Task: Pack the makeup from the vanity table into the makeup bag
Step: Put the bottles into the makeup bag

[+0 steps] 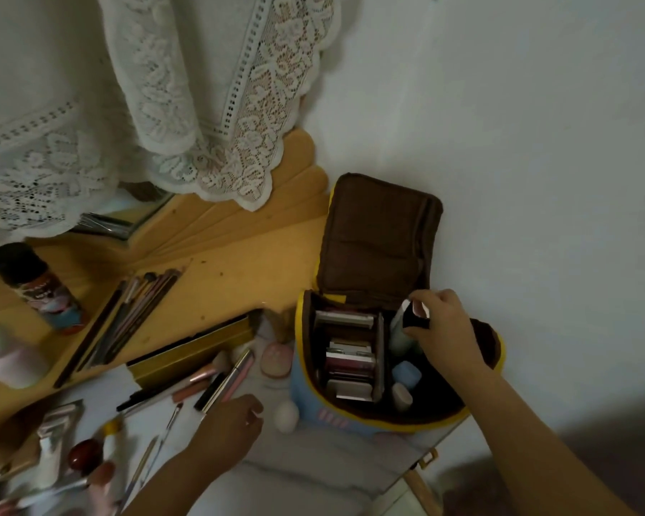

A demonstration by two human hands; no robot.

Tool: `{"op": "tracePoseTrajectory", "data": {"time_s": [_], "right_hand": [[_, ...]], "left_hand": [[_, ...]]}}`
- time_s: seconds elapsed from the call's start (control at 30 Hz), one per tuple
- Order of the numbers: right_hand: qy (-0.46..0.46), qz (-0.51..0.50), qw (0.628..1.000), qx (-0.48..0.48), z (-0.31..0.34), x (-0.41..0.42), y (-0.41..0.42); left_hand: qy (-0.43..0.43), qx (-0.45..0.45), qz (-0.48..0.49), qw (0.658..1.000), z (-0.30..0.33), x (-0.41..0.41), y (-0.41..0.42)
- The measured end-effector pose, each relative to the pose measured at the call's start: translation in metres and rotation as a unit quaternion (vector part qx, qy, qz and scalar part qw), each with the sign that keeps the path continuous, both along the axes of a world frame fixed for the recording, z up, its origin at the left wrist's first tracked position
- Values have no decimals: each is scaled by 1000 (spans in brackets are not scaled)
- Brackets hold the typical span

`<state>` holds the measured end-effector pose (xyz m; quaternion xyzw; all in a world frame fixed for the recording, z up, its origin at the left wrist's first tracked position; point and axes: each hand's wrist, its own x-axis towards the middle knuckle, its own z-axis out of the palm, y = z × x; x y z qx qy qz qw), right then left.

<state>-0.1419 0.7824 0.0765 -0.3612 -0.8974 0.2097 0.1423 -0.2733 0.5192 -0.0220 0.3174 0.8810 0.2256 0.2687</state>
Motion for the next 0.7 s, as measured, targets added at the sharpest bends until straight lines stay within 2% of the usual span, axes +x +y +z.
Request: {"op": "tracePoseTrajectory", "data": {"time_s": [0.07,0.13,0.27,0.33,0.5,0.7], "right_hand": [[-49,33,998,25,-13,2,1],[-100,58,989,91,-20,2,0],[-150,99,952,247,-30,0,1],[-169,109,938,283,-37,2,2],[-201,110,940,252,-39,3,1],[-70,79,964,244,-22,-5,-30]], "left_hand": [[0,-8,4,1000,-3,1,-4],[-8,-23,13,1000,-6,1,-9],[5,-36,29,999,-10,5,-18],[16,-39,34,999,-12,7,-25],[88,-81,18,993,-32,13,-48],[204,-85,14,975,-52,21,-79]]}}
